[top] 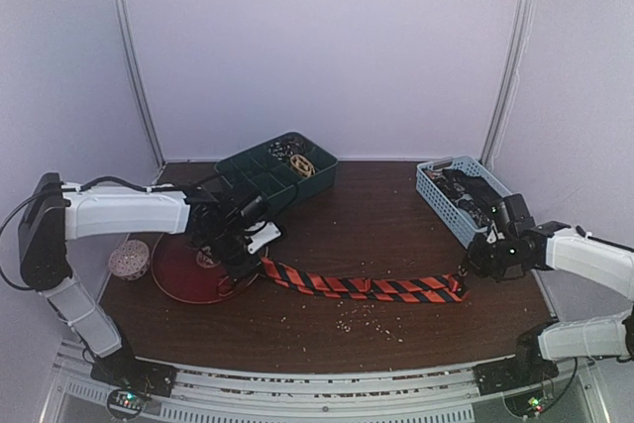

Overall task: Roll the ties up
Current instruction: Adjust the tie at the center of the board.

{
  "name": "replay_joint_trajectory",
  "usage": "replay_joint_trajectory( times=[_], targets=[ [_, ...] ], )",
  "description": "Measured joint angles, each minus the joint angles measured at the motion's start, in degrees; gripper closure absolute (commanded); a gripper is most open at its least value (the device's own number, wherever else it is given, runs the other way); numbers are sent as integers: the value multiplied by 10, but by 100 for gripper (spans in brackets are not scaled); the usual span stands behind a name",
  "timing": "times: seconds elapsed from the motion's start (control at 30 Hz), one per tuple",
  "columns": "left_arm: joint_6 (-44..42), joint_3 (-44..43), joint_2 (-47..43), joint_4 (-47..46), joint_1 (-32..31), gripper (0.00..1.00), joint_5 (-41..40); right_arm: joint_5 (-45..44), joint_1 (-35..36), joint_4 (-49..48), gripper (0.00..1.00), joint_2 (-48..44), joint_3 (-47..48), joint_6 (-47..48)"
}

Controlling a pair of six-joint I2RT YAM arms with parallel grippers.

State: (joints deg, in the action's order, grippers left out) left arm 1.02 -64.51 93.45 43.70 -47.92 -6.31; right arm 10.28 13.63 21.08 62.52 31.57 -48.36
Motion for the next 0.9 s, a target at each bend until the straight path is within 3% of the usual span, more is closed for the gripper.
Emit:
replay_joint_trajectory(
  times=[0.3,0.6,0.73,0.9],
  targets=[
    [14,-19,-30,3,0,100,27,-14,31,-69,100,4,-88,-96],
    [60,-19,-31,-5,-15,97,66,-101,18,-97,100,49,-77,-132],
    [93,-19,-30,-28,-46,96,83,-152,-12,-77,100,75,-53,-134],
    [138,-32,-7,-66,-86,93,99,-219,-105,-23,100,90,-34,-122]
  ],
)
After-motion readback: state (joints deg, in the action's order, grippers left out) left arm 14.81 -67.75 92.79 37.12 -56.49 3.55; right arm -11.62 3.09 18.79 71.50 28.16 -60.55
